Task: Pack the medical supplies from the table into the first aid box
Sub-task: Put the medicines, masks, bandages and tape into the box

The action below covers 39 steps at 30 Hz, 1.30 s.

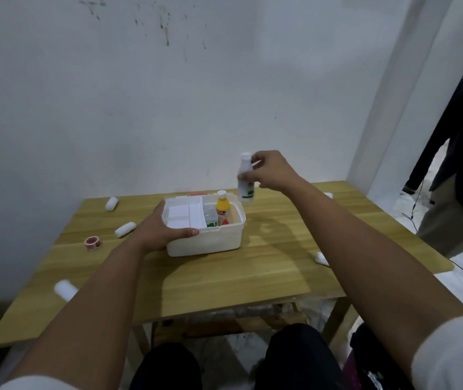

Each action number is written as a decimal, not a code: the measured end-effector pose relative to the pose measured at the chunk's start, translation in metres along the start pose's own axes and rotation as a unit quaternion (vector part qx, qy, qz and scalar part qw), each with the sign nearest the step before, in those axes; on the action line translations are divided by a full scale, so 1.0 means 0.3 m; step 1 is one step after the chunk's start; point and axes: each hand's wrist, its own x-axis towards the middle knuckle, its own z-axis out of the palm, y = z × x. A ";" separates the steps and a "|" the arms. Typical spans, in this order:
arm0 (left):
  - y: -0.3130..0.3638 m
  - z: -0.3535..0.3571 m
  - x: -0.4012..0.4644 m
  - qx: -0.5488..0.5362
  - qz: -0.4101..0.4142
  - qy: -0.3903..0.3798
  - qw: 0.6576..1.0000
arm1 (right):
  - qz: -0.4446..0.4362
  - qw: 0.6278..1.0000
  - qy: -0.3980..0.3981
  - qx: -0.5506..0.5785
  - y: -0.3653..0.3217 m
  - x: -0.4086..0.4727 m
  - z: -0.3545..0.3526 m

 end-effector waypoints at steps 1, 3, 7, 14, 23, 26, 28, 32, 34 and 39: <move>0.001 -0.001 -0.001 0.000 -0.002 -0.001 1.000 | -0.010 1.000 -0.008 -0.001 -0.016 0.001 0.016; 0.005 0.001 -0.004 -0.003 -0.010 0.000 1.000 | -0.027 0.998 -0.035 -0.040 -0.027 -0.002 0.062; 0.022 0.008 -0.015 0.000 -0.019 0.006 1.000 | -0.032 0.991 -0.074 -0.111 0.007 -0.013 0.163; 0.037 0.010 -0.020 0.010 -0.030 0.007 0.999 | -0.040 0.969 -0.100 -0.223 0.059 -0.019 0.257; 0.045 0.007 -0.025 0.005 -0.028 0.003 1.000 | -0.064 0.970 -0.091 -0.217 0.081 -0.002 0.261; 0.037 0.011 -0.018 0.011 -0.033 0.008 0.999 | -0.071 0.974 -0.097 -0.191 0.094 -0.006 0.251; 0.036 0.009 -0.018 0.010 -0.037 0.006 0.999 | -0.070 0.982 -0.097 -0.145 0.104 -0.010 0.233; 0.050 0.010 -0.027 0.007 -0.030 0.005 1.000 | -0.047 0.996 -0.046 -0.060 0.116 -0.030 0.154; 0.060 0.007 -0.033 0.007 -0.025 0.002 1.000 | -0.032 0.998 -0.023 -0.046 0.129 -0.034 0.098; 0.056 0.001 -0.034 0.002 -0.029 0.001 1.000 | 0.016 0.994 -0.049 -0.092 0.216 -0.048 -0.050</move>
